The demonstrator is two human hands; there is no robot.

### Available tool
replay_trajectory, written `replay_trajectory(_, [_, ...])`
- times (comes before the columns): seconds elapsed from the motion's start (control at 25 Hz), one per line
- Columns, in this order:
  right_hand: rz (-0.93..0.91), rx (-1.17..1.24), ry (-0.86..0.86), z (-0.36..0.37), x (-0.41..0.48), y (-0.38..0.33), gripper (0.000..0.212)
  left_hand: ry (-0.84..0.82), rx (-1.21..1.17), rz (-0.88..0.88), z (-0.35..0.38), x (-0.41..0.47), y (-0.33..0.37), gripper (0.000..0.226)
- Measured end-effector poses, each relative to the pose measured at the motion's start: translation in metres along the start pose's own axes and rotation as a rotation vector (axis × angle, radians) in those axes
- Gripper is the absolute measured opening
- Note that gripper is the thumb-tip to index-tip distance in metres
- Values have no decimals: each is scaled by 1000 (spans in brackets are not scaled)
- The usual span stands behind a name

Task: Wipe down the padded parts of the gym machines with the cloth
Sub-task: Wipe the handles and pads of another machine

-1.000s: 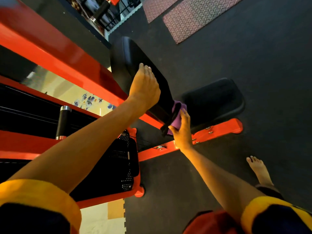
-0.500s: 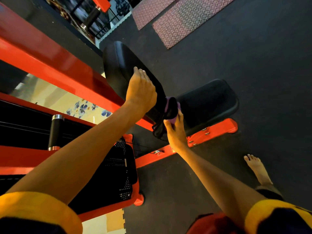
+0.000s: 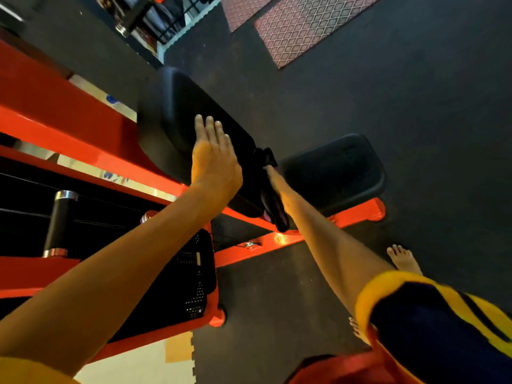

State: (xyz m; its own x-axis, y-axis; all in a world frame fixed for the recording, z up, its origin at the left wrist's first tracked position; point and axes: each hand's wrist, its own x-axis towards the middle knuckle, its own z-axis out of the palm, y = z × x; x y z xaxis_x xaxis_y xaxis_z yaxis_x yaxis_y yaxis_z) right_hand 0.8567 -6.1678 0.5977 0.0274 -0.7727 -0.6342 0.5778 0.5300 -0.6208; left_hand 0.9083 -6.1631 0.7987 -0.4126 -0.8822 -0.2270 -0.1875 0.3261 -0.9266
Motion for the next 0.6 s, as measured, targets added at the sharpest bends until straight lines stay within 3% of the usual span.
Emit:
replay_trajectory(0.08, [93, 36, -57, -7, 12, -12, 52, -65, -12, 3, -6, 3, 3, 69])
replay_trajectory(0.12, [61, -95, -52, -4, 13, -16, 57, -90, -18, 12, -8, 7, 4, 69])
replay_trajectory(0.24, [-221, -443, 71, 14, -8, -6, 73, -155, -89, 37, -12, 23, 5, 70])
replay_trajectory(0.36, [-448, -479, 9, 15, -35, -3, 77, -194, -135, 26, -16, 37, 3, 78])
replay_trajectory(0.6, [-259, -328, -68, 11, 48, -59, 50, -186, -132, 0, -13, 46, 8, 67])
